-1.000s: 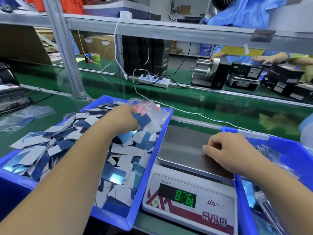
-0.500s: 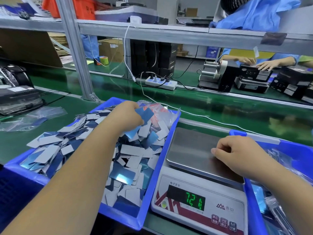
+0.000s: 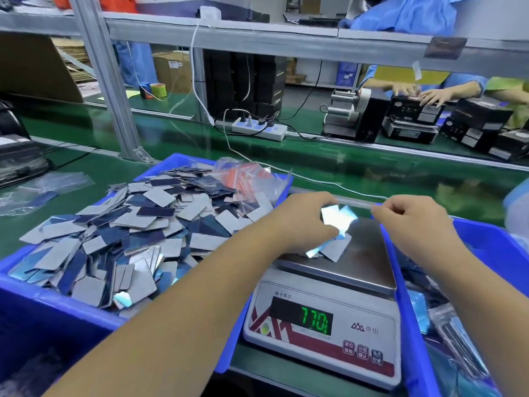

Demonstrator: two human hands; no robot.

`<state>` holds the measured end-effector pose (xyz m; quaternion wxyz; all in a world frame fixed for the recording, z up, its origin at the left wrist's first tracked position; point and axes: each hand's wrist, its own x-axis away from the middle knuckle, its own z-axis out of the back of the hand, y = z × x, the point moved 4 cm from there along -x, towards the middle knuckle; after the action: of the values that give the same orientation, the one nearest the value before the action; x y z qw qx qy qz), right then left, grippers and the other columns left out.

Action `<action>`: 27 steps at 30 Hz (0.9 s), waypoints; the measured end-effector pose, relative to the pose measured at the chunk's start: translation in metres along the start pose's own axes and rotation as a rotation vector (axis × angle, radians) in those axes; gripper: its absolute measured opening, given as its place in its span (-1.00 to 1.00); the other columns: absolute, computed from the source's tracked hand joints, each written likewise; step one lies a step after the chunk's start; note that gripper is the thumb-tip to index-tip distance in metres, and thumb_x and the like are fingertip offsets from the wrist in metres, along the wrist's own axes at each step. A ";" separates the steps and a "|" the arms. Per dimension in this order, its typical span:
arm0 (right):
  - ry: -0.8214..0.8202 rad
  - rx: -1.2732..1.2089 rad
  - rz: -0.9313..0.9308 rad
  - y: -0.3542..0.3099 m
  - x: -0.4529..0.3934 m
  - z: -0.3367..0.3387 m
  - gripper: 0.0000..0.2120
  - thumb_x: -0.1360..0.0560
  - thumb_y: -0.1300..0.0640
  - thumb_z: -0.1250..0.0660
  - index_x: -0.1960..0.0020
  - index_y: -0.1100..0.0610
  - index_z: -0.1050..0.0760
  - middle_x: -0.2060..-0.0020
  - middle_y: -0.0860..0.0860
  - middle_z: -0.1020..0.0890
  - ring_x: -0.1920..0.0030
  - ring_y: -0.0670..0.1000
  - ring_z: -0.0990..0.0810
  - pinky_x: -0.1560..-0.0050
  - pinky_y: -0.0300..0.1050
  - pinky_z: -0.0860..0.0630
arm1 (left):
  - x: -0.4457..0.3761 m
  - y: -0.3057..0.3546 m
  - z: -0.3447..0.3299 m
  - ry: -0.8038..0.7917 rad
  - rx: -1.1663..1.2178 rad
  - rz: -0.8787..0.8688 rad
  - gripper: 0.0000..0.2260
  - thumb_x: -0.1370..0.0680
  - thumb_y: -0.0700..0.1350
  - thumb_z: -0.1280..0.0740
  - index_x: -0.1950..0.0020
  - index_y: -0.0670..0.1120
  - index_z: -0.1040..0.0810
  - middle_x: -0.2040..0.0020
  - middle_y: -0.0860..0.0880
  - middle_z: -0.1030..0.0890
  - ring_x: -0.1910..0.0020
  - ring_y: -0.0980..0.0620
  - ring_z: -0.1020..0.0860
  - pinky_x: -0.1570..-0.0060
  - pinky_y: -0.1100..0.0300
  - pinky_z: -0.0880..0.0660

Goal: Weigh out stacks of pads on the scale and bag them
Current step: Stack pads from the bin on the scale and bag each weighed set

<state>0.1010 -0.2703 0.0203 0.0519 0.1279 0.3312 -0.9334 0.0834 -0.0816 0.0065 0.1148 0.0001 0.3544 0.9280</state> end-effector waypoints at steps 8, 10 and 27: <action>-0.048 0.057 0.052 0.003 -0.003 -0.011 -0.64 -0.50 0.07 -0.34 0.43 0.15 -0.40 0.57 -0.16 -0.46 0.44 -0.07 -0.38 0.40 -0.15 -0.27 | -0.001 -0.005 -0.008 -0.041 -0.284 -0.076 -0.72 -0.50 0.07 -0.22 0.10 -0.16 -0.45 0.05 -0.12 -0.55 -0.03 -0.13 -0.40 -0.05 -0.02 -0.41; -0.066 0.042 0.051 0.002 -0.003 -0.011 -0.64 -0.50 0.06 -0.34 0.43 0.14 -0.41 0.58 -0.15 -0.46 0.44 -0.05 -0.39 0.40 -0.15 -0.28 | 0.002 -0.006 0.001 0.016 -0.177 -0.055 -0.66 -0.44 0.07 -0.16 -0.03 -0.11 -0.54 -0.09 -0.10 -0.58 -0.14 -0.11 -0.46 -0.18 -0.01 -0.43; -0.142 0.057 0.117 -0.004 0.002 -0.019 -0.65 -0.51 0.00 -0.35 0.41 0.09 -0.47 0.56 -0.21 -0.48 0.50 -0.14 -0.40 0.43 -0.19 -0.25 | 0.038 -0.081 0.065 -0.149 -0.504 0.487 -0.63 -0.41 -0.02 -0.51 -0.14 -0.12 -0.56 -0.02 -0.06 -0.61 0.08 -0.06 -0.57 0.16 0.10 -0.51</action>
<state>0.1022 -0.2554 0.0079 0.1258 0.0822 0.2919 -0.9446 0.0690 0.0275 -0.0010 -0.0878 0.1240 0.0947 0.9838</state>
